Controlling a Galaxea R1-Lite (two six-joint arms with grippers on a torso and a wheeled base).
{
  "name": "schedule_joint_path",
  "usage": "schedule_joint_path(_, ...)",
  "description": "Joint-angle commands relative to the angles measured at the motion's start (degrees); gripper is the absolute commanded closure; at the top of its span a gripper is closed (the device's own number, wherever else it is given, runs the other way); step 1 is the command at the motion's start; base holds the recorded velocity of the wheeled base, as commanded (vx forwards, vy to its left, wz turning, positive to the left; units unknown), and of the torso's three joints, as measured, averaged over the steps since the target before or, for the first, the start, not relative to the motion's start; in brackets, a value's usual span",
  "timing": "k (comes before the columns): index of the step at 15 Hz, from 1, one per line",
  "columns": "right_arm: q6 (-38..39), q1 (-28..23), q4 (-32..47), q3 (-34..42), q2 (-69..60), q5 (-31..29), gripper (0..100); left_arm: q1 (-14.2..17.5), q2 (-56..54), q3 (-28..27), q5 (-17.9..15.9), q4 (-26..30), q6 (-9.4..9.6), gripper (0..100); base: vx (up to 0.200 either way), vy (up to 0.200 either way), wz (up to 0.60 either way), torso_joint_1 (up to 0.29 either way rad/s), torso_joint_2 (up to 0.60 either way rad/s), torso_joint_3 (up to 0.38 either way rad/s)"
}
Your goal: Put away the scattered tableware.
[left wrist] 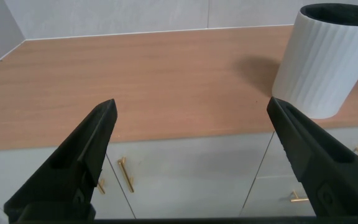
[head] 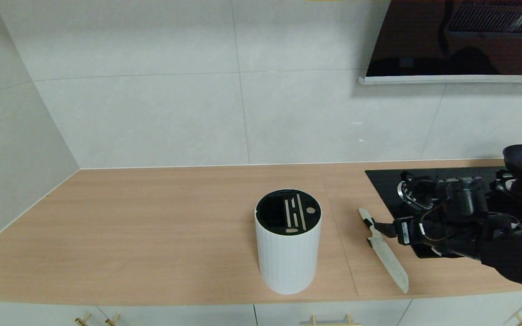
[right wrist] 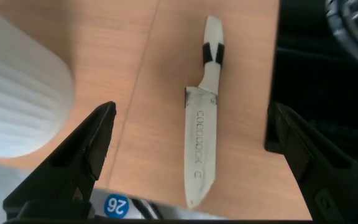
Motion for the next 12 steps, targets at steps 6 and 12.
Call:
schedule_joint_path(6,0.32,0.09,-10.72,-0.22,15.54,-3.67,0,0.0,0.09,0.0,0.0,-0.01,-0.01,0,0.0,0.0,0.0,0.0,0.0,0.0)
schedule_joint_path(12,0.06,0.27,-13.62,-3.39,21.52,-3.67,0,0.0,0.09,0.0,0.0,-0.01,-0.01,0,0.0,0.0,0.0,0.0,0.0,0.0)
